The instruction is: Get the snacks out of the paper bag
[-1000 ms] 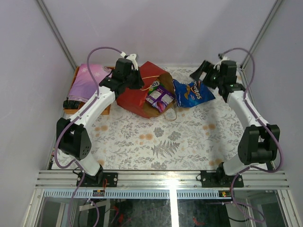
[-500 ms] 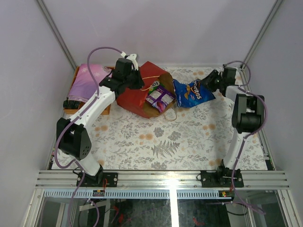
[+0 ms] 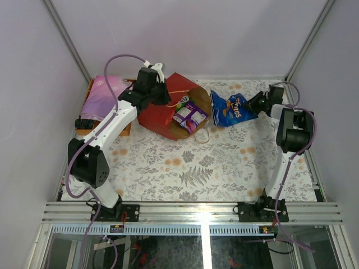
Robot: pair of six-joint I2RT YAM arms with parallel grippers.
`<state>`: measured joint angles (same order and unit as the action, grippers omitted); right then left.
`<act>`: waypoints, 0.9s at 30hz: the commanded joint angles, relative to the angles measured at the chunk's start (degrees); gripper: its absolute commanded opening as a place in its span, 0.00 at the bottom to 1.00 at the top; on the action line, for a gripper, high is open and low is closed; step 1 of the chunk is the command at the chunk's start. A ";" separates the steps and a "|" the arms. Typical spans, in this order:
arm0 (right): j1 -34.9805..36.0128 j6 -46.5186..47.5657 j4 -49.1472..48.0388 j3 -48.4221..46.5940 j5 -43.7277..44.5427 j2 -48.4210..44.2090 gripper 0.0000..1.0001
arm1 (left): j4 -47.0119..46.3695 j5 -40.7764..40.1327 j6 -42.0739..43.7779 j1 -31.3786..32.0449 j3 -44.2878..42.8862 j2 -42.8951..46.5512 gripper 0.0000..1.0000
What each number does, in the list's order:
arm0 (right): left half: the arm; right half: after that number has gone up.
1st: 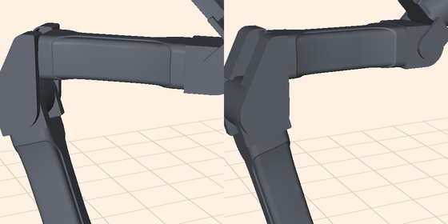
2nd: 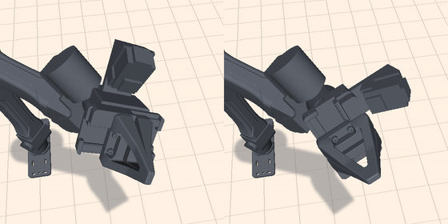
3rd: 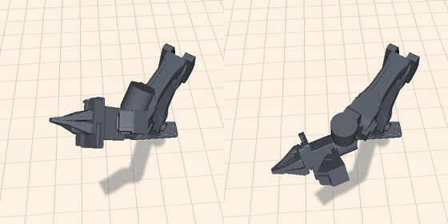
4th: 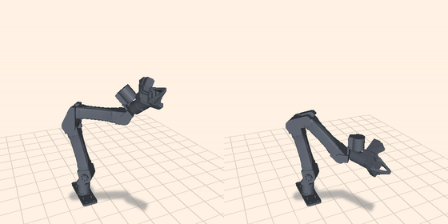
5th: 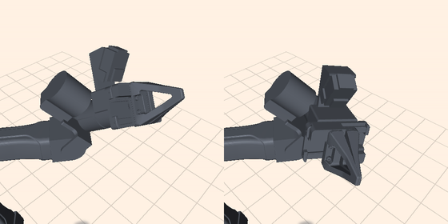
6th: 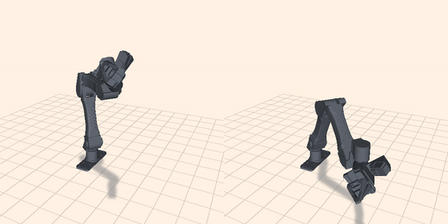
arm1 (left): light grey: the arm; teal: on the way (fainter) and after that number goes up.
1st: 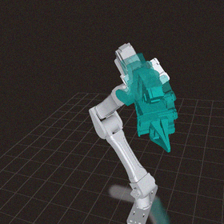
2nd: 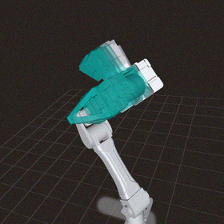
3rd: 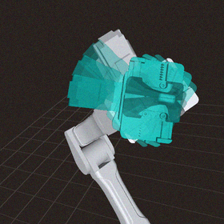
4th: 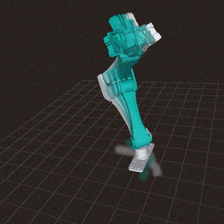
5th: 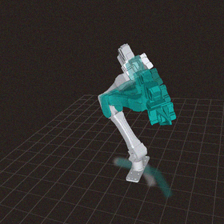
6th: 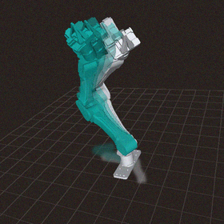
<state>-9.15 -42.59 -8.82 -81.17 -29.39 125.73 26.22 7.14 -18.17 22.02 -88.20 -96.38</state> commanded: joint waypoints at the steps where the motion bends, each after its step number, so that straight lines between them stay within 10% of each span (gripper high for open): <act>1: -7.05 -2.90 3.52 5.44 8.57 -2.00 0.20 | 2.23 -0.35 1.28 -0.50 -3.48 -0.62 0.00; 10: -13.44 -13.55 0.27 25.06 29.43 -20.08 0.32 | 4.85 -0.30 1.13 -0.56 -4.97 -0.74 0.00; 14: -12.40 -13.20 -3.31 29.81 30.52 -28.55 0.68 | 5.10 -0.09 0.95 -0.57 -4.18 -0.10 0.00; 19: -7.01 -3.10 1.13 23.32 34.10 -35.11 0.77 | 6.03 0.18 1.41 -0.57 -4.15 1.25 0.00; 24: -2.24 1.36 2.10 18.06 30.96 -37.10 0.56 | 6.20 0.70 1.39 -0.57 -3.17 3.04 0.00; 25: -1.83 2.72 1.57 16.71 28.64 -36.25 0.29 | 6.22 0.58 1.50 -0.55 -2.92 3.37 0.00; 27: -1.51 5.16 3.42 12.09 25.30 -33.18 0.07 | 6.34 0.41 1.85 -0.58 -2.68 3.71 0.00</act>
<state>-11.22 -43.92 -6.61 -62.19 0.14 90.63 31.75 7.49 -17.91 22.02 -91.77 -95.53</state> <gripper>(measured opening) 0.204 0.003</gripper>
